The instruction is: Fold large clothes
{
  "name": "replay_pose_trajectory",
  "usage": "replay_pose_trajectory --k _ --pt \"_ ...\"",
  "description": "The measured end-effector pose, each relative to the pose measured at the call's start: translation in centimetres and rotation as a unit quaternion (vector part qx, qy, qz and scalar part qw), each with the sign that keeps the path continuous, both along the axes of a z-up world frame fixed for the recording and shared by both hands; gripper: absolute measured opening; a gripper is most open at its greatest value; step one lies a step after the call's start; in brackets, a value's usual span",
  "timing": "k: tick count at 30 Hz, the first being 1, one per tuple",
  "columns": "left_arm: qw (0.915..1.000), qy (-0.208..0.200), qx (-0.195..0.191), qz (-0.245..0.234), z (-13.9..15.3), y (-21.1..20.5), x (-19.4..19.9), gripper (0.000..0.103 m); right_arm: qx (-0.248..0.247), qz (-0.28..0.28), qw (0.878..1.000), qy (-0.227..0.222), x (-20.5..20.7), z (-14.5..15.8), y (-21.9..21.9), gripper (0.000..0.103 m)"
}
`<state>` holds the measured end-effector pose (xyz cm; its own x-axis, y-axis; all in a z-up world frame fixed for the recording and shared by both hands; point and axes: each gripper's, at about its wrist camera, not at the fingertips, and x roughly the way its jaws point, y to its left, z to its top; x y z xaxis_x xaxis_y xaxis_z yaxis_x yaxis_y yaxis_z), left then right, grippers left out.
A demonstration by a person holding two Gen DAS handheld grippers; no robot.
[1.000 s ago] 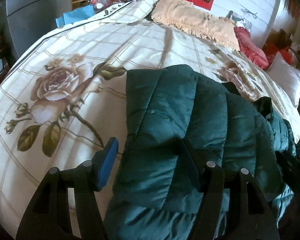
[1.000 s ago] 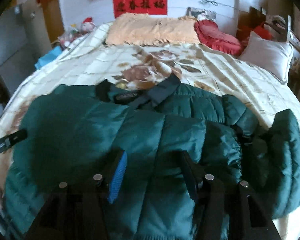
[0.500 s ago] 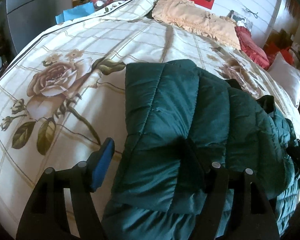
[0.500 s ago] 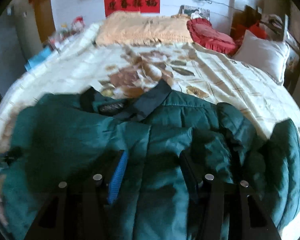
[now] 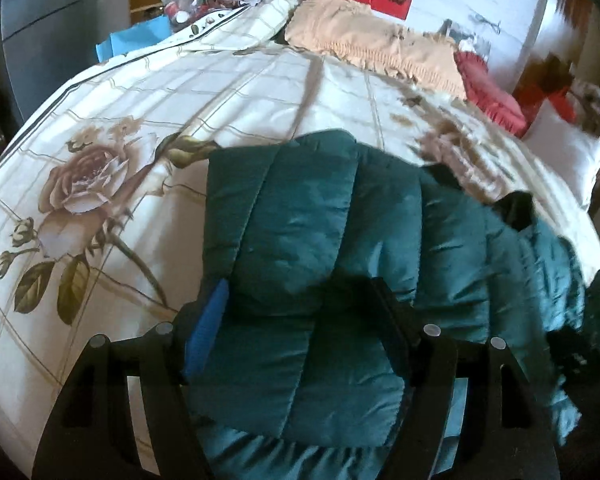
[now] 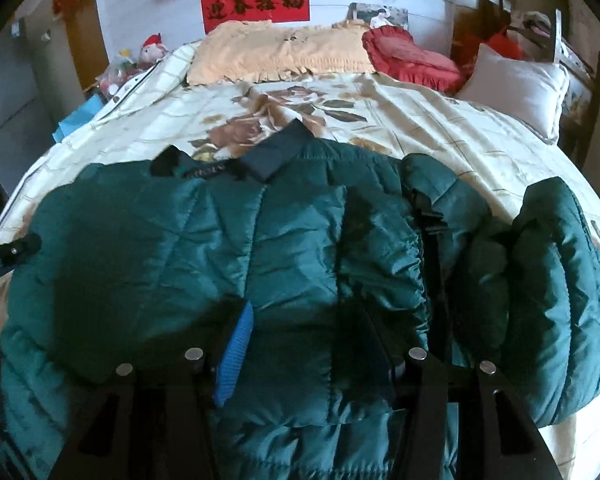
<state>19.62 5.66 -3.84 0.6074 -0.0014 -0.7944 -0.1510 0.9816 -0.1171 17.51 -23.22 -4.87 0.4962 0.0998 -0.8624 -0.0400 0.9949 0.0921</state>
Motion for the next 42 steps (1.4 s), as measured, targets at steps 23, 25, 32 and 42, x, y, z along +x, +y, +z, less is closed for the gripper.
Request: replay_pose_trajectory --k 23,25,32,42 --pt "0.9993 -0.024 0.029 0.002 -1.1 -0.7 -0.8 0.081 0.009 0.019 1.000 0.006 -2.8 1.4 1.8 0.052" --pt "0.9992 -0.025 0.031 0.000 -0.4 -0.7 -1.4 0.081 0.020 0.012 1.000 -0.002 -3.3 2.3 1.2 0.052" --pt "0.9978 -0.059 0.014 -0.026 2.3 -2.0 -4.5 0.081 0.010 -0.009 1.000 -0.002 -3.3 2.1 0.4 0.053" --pt "0.9983 -0.028 0.020 -0.048 -0.4 -4.4 -4.4 0.081 0.013 -0.003 1.000 0.005 -4.8 2.4 -0.1 0.066"
